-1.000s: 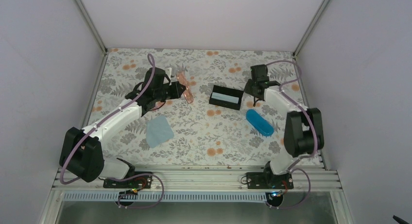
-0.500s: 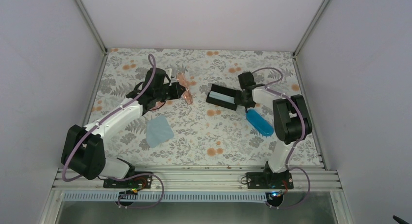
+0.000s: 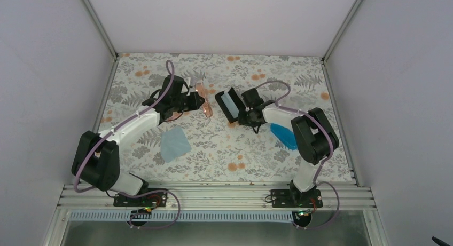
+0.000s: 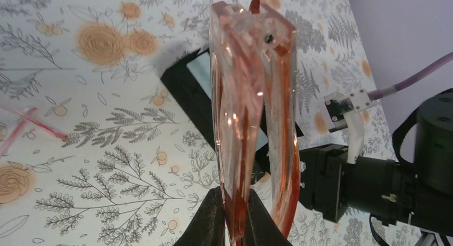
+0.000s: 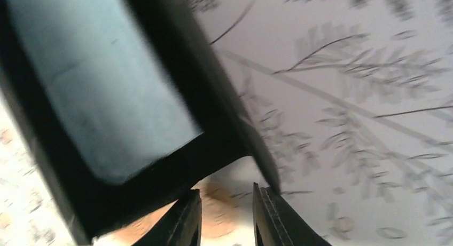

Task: Organize the sunglasses
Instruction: Adjust the sunglasses case at the center of the board.

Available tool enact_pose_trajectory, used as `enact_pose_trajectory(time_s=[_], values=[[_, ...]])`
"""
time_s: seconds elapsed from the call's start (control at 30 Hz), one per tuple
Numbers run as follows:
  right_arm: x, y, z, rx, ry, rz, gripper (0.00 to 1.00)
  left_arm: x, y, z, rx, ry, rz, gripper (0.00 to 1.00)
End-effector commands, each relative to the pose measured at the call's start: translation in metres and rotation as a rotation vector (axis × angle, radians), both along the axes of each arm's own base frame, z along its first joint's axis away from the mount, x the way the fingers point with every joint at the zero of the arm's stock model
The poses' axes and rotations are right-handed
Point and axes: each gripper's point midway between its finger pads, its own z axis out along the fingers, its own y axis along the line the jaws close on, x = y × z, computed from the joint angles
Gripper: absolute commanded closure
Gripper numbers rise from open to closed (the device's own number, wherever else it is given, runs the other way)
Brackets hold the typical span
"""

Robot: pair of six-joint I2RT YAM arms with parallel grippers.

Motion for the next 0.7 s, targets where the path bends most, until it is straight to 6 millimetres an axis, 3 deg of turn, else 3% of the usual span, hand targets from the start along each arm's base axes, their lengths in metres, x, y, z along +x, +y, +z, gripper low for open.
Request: enact_pose_trajectory(time_s=[0.0, 0.1, 0.27, 0.37, 0.47, 0.5, 0.67], values=[[-0.007, 0.03, 0.02, 0.155, -0.027, 0.07, 0.72, 0.003, -0.012, -0.003, -0.04, 0.034, -0.042, 0.98], [-0.011, 0.018, 0.032, 0.131, -0.062, 0.043, 0.71, 0.005, -0.016, -0.007, -0.044, 0.056, -0.059, 0.98], [-0.017, -0.012, 0.073, 0.101, -0.205, -0.022, 0.69, 0.01, -0.028, -0.014, -0.058, 0.095, -0.094, 0.97], [-0.005, -0.042, 0.09, 0.058, -0.282, -0.123, 0.65, 0.013, -0.04, -0.018, -0.067, 0.124, -0.12, 0.97], [0.018, -0.066, 0.089, 0.039, -0.284, -0.191, 0.66, 0.016, -0.053, -0.022, -0.082, 0.152, -0.139, 0.97], [0.026, -0.069, 0.081, 0.028, -0.265, -0.194, 0.67, 0.018, -0.056, -0.024, -0.088, 0.161, -0.142, 0.97], [0.062, -0.055, 0.055, 0.028, -0.205, -0.105, 0.7, 0.027, -0.064, -0.031, -0.099, 0.192, -0.14, 0.97]])
